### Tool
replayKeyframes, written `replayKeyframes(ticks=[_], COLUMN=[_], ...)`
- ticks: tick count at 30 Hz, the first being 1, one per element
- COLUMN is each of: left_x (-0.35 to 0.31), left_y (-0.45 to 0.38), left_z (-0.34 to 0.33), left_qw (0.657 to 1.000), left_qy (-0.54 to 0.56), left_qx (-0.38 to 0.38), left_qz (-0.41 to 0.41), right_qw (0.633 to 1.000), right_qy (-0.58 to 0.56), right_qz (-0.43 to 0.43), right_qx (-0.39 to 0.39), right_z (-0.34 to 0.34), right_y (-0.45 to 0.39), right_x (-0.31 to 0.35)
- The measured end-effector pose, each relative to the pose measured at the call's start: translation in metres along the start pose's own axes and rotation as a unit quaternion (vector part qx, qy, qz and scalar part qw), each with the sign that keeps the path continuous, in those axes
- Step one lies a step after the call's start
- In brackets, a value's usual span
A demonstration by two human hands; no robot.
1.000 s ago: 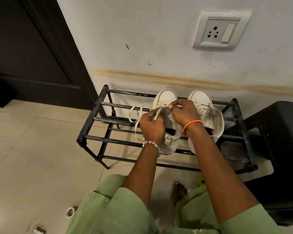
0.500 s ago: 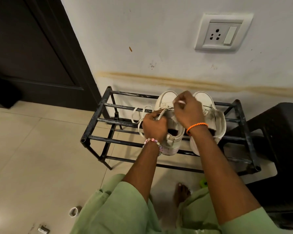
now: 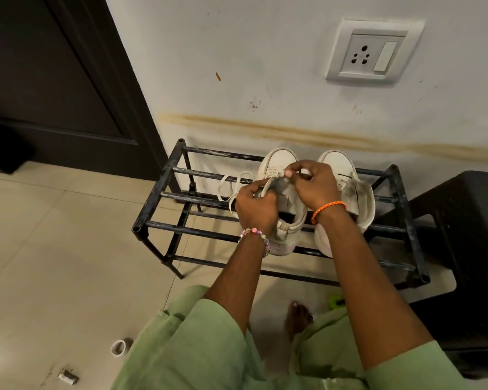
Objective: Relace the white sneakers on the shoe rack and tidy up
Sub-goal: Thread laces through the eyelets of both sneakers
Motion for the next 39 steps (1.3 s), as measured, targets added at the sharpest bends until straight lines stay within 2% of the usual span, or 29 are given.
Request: replayKeyframes(ticks=[4,7,9,10,11,13,15,17,19,23,26,30,33,37,39], left_x=[0.000,0.002,0.003,0.003,0.003,0.003,0.003,0.003,0.003,0.003,0.007,0.008,0.008,0.008,0.008], left_y=[0.001,0.001,0.001,0.000,0.000,-0.001,-0.002,-0.002,-0.002,-0.004,-0.005,-0.006,-0.006,-0.005,-0.004], left_z=[0.000,0.000,0.000,-0.001,-0.001,-0.001,-0.001,-0.002,-0.002,-0.003,-0.002,-0.002,-0.002,-0.003,-0.002], left_qw=[1.000,1.000,1.000,1.000,1.000,1.000,1.000,1.000,1.000,1.000,1.000,1.000,1.000,1.000,1.000], left_qy=[0.002,0.010,0.009,0.006,0.003,0.001,-0.005,-0.002,0.000,-0.001,0.005,0.013,0.018,0.021,0.016], left_qx=[0.001,-0.001,-0.001,-0.001,-0.001,0.000,0.003,0.006,0.005,0.004,0.001,0.002,0.009,0.009,0.007], left_qz=[0.007,0.019,0.018,0.016,0.013,0.007,0.001,-0.002,-0.006,-0.012,-0.001,0.005,-0.001,0.004,0.007], right_qw=[0.975,0.940,0.927,0.942,0.967,0.996,0.981,0.945,0.935,0.949,0.971,0.998,0.975,0.918,0.896], right_qy=[-0.220,-0.340,-0.373,-0.336,-0.253,-0.038,0.162,0.319,0.345,0.306,0.232,-0.034,-0.210,-0.396,-0.440], right_qz=[0.009,-0.017,-0.029,-0.021,0.000,0.055,0.093,0.078,0.066,0.068,0.056,0.035,0.041,-0.015,-0.058], right_qx=[-0.016,0.011,0.024,0.011,-0.012,-0.051,-0.048,0.011,0.037,0.018,-0.007,-0.029,-0.053,0.003,0.019], right_z=[0.026,0.029,0.026,0.026,0.029,0.027,0.014,-0.006,-0.013,-0.011,-0.004,0.017,0.037,0.034,0.027], right_y=[-0.002,0.002,0.002,0.001,0.002,0.005,0.008,0.008,0.008,0.006,0.005,0.004,0.002,0.005,0.005], right_x=[0.018,0.023,0.024,0.024,0.026,0.030,0.030,0.017,0.011,0.009,0.009,0.018,0.027,0.033,0.029])
Point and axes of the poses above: each hand's wrist, its own y-axis away from the middle knuckle, its own z-axis out of the back of the hand, x = y × z, the point moved 9 cm from there along -y, towards the middle knuckle, and after that the axes turned 10 degrees about y, right-handed, at the moved point
